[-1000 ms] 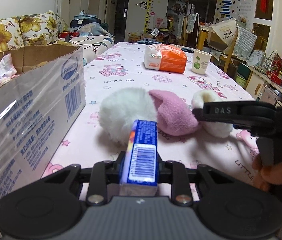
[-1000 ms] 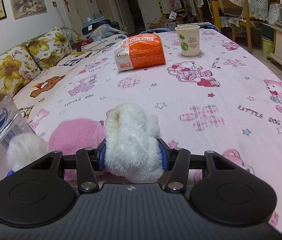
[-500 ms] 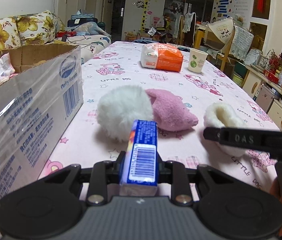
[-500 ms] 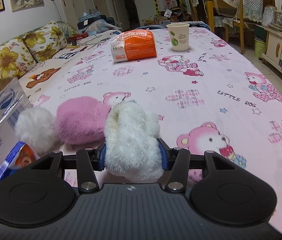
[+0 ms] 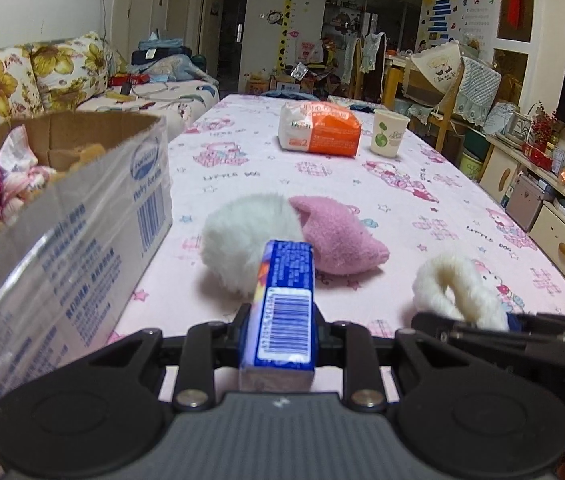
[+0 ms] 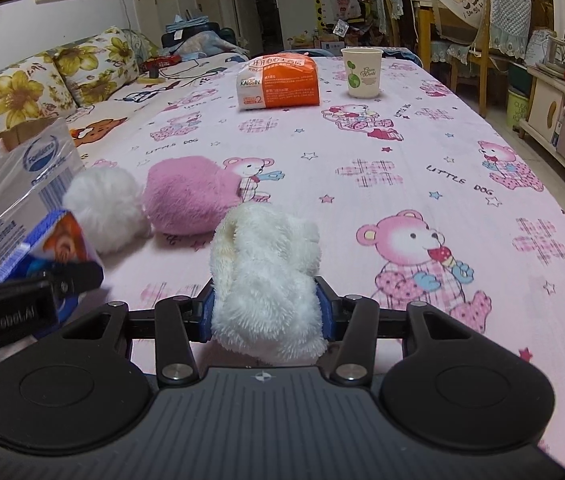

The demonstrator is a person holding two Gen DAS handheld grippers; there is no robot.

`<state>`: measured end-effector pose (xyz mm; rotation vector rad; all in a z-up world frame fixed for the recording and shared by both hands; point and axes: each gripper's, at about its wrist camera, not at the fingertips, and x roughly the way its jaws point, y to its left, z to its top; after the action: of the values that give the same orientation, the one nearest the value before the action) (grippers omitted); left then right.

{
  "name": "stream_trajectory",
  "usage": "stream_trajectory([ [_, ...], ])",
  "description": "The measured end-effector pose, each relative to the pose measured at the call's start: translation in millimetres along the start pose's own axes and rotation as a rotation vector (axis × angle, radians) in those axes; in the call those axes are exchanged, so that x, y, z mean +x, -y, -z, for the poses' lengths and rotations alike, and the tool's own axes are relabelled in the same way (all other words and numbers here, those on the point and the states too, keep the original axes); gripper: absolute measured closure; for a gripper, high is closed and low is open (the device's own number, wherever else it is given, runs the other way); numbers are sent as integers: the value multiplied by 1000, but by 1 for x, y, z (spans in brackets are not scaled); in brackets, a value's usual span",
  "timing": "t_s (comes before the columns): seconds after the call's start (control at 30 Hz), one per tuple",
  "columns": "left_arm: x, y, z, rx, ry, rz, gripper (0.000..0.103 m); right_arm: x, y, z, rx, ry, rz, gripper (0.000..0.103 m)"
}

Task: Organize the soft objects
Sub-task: 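Carry the blue box and white slipper over the cardboard box with both tools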

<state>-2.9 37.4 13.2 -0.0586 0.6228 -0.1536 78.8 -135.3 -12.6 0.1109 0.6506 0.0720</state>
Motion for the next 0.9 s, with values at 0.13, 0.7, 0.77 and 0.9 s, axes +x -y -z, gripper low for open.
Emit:
stream_trajectory([
  [0.13,-9,1,-3,29,29,-3,78,-5,-1,2,19,-11,3,45],
  [0.7,-43,-18,-26,45,137,-26,78,-41,-20,-4,32,49,-4,45],
  [0.77,-47,-22,-28,38,154,-32,78,-45,-25,-8,20,57,-11,45],
  [0.9,-56,-29,-34,28,197,-50,78,-50,-34,-12,-6,77,-29,45],
])
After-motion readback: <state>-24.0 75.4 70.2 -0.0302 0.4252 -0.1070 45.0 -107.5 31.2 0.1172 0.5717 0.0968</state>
